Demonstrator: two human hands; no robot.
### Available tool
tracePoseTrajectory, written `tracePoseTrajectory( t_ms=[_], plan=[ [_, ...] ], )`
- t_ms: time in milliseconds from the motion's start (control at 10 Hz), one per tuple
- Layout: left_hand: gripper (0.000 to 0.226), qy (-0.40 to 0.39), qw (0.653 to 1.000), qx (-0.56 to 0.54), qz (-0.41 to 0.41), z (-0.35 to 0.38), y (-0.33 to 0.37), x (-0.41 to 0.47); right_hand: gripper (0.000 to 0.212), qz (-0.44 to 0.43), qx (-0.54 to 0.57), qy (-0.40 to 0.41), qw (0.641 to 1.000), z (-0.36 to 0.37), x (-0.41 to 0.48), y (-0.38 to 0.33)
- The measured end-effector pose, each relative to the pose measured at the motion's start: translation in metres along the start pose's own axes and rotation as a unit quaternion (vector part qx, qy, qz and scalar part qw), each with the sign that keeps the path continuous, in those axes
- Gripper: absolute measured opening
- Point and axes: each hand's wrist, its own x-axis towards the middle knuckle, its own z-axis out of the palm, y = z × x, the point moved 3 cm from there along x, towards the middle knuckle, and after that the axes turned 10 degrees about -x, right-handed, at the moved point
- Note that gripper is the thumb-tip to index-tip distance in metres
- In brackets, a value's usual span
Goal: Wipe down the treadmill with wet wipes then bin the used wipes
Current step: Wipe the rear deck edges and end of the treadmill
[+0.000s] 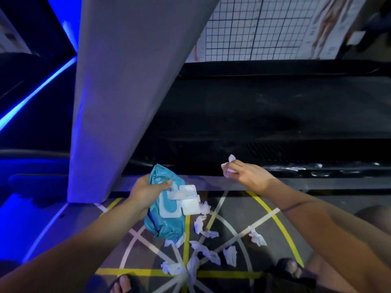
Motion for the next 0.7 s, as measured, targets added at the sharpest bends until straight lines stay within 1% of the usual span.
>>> tracePoseTrajectory(
  t_ms=[100,200,300,400,500,600,700],
  plan=[
    [0.013,-0.013,1.0,-0.026,-0.004,0.017,0.009,-0.002,0.084,0.055,0.066,-0.07,0.994,-0.009,-0.023,0.014],
    [0.01,-0.022,0.999,-0.044,-0.001,0.03,0.013,-0.005,0.084,0.052,0.023,-0.018,0.998,-0.005,-0.043,0.029],
    [0.016,-0.024,0.999,-0.045,-0.003,0.038,0.013,-0.008,0.036,0.082,0.018,-0.015,0.996,0.002,-0.06,0.041],
    [0.02,-0.022,0.998,-0.05,-0.011,0.041,0.014,-0.011,0.039,0.086,-0.006,0.046,0.995,0.003,-0.066,0.049],
    [0.018,-0.028,0.997,-0.066,-0.023,0.042,0.018,-0.016,0.039,0.076,-0.007,0.119,0.99,-0.003,-0.052,0.036],
    [0.014,-0.026,0.997,-0.072,-0.025,0.039,0.02,-0.019,0.032,0.078,0.027,0.187,0.979,-0.022,-0.023,0.008],
    [0.009,-0.019,0.997,-0.068,-0.015,0.032,0.021,-0.021,0.025,0.023,0.046,0.192,0.98,-0.031,0.008,-0.027]
  ],
)
